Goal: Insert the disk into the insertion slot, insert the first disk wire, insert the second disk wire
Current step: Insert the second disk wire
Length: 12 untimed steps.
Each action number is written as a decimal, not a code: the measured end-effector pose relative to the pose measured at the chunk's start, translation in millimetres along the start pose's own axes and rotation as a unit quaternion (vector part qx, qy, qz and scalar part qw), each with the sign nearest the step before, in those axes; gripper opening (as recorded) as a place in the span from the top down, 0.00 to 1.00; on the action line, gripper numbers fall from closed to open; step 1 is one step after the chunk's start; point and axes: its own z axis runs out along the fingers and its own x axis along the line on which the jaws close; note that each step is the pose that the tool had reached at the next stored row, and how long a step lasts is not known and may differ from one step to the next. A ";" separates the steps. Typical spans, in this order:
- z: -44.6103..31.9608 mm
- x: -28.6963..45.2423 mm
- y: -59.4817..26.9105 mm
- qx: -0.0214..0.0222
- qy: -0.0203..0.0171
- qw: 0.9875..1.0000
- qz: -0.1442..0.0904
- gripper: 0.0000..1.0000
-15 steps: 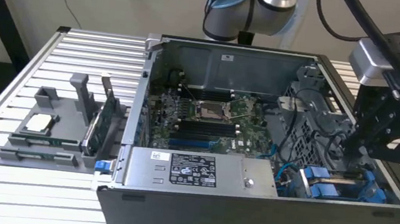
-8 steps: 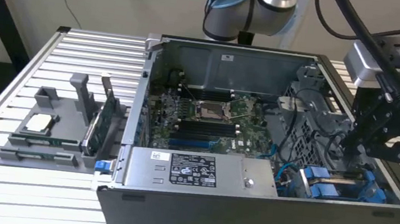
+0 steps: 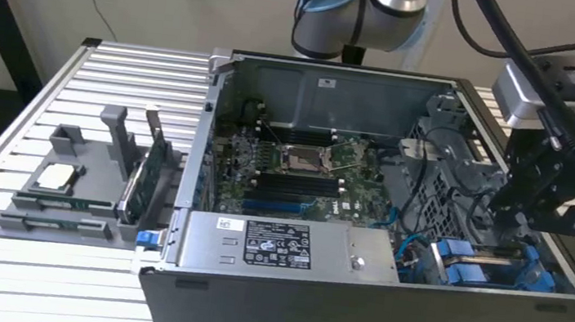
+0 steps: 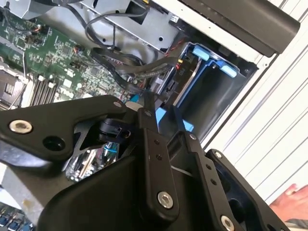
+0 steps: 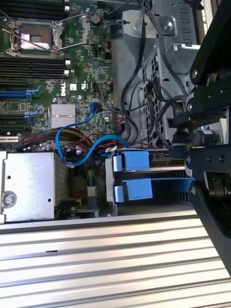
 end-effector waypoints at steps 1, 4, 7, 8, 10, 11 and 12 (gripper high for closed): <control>1.0 0.2 0.3 0.003 0.000 1.000 -0.001 0.69; 3.4 0.7 3.3 0.012 -0.002 1.000 -0.002 0.69; 4.1 0.9 4.7 0.017 -0.003 1.000 -0.003 0.71; 4.2 0.9 4.8 0.018 -0.003 1.000 -0.003 0.71; 4.7 1.0 4.8 0.020 -0.004 1.000 -0.003 0.78; 4.9 1.0 4.9 0.021 -0.005 1.000 -0.003 0.78; 5.0 1.1 4.9 0.021 -0.005 1.000 -0.003 0.78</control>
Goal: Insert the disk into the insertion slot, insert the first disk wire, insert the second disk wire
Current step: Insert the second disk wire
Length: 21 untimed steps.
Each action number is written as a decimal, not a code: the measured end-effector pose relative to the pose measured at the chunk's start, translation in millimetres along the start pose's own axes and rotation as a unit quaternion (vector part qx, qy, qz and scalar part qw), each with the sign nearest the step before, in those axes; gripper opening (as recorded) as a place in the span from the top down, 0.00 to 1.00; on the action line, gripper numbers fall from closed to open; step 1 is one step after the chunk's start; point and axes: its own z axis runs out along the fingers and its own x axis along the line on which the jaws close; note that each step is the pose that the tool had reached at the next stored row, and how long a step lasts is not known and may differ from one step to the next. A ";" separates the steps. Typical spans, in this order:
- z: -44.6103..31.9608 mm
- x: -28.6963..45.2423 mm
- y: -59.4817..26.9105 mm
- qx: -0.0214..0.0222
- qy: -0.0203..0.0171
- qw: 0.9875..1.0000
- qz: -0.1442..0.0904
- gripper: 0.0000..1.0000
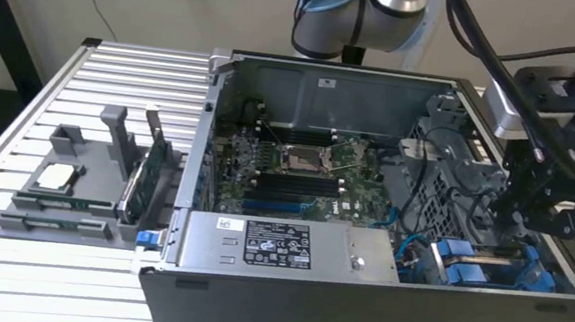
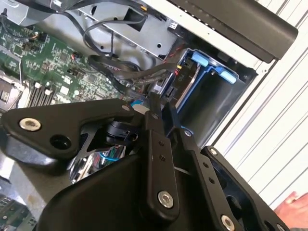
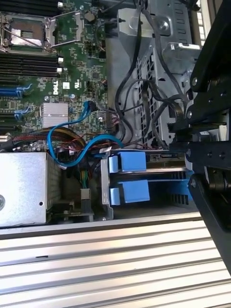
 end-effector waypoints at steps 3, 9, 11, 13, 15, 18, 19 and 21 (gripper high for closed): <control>1.0 0.6 0.1 0.000 -0.001 1.000 0.000 0.81; 2.5 1.6 0.3 0.001 0.000 1.000 0.000 0.84; 2.6 1.7 0.3 0.000 0.000 1.000 0.000 0.84; 2.6 1.8 0.3 0.001 0.000 1.000 0.000 0.84; 2.6 1.9 0.3 0.001 0.000 1.000 0.000 0.84; 3.0 2.2 -0.2 -0.002 0.001 1.000 0.000 0.84; 3.2 2.4 -0.6 -0.004 0.001 1.000 0.001 0.84; 3.5 2.9 -1.8 -0.009 0.004 1.000 0.001 0.84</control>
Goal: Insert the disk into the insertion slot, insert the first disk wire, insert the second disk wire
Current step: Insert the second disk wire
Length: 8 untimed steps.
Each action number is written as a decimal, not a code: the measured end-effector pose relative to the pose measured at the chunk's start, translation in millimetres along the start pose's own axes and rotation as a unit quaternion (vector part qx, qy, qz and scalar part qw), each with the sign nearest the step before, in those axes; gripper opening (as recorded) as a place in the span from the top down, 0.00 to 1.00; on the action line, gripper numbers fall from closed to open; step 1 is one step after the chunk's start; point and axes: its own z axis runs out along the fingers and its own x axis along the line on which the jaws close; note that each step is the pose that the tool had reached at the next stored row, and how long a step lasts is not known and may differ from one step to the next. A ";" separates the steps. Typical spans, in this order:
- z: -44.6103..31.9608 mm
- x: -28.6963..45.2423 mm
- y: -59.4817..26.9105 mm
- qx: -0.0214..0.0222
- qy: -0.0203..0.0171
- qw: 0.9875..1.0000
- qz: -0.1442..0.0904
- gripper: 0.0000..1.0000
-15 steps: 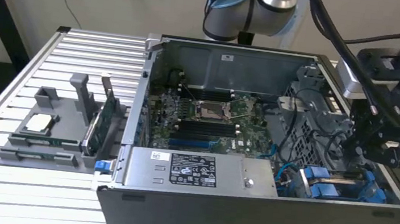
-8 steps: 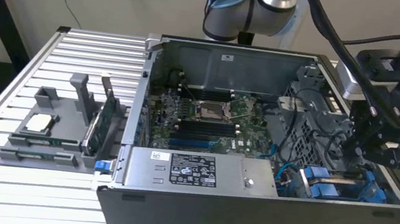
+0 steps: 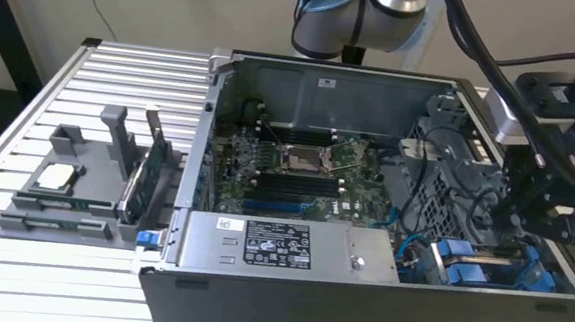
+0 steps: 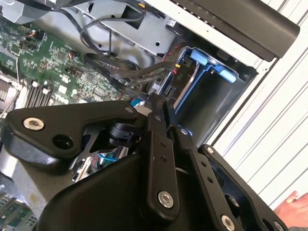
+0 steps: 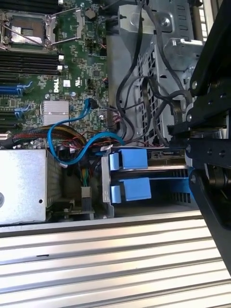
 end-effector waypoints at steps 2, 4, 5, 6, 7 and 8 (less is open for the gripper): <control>0.3 0.5 -1.2 -0.005 0.003 1.000 0.001 0.84; 0.6 1.1 -2.5 -0.011 0.006 1.000 0.001 0.84; 0.8 1.4 -3.1 -0.013 0.007 1.000 0.002 0.84; 0.9 1.5 -3.4 -0.014 0.008 1.000 0.002 0.84; 1.0 1.5 -3.4 -0.014 0.008 1.000 0.002 0.84; 1.0 1.5 -3.4 -0.014 0.008 1.000 0.002 0.84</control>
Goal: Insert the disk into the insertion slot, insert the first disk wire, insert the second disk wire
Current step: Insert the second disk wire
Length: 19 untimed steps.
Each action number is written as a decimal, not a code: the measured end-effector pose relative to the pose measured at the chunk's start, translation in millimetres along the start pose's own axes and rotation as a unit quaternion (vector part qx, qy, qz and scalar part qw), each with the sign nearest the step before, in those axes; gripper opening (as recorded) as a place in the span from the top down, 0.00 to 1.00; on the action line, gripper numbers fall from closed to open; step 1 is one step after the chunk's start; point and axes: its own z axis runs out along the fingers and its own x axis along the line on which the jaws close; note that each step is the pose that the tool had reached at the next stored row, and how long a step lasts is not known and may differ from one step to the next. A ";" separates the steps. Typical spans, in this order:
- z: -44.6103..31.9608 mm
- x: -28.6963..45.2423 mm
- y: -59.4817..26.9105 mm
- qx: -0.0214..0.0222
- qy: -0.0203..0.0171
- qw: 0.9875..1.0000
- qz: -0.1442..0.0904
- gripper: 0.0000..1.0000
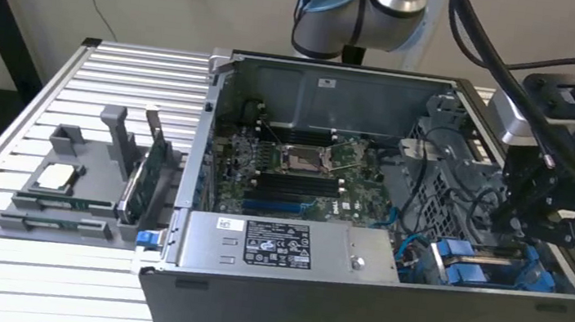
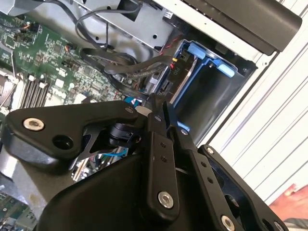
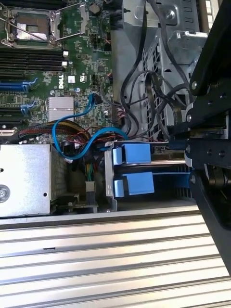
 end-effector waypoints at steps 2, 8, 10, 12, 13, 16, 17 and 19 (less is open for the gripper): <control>0.0 0.0 -0.1 0.000 0.000 1.000 0.000 0.84; 0.8 0.3 0.0 0.000 0.000 1.000 0.000 0.84; 1.3 0.6 0.0 0.000 0.000 1.000 0.000 0.84; 1.7 0.8 -0.1 -0.001 0.000 1.000 0.000 0.84; 2.0 0.9 0.0 -0.001 0.000 1.000 0.000 0.84; 2.9 1.2 -0.1 -0.002 0.000 1.000 0.001 0.84; 3.0 1.3 0.0 -0.002 0.000 1.000 0.001 0.84; 3.7 1.5 -0.2 -0.003 0.000 1.000 0.001 0.84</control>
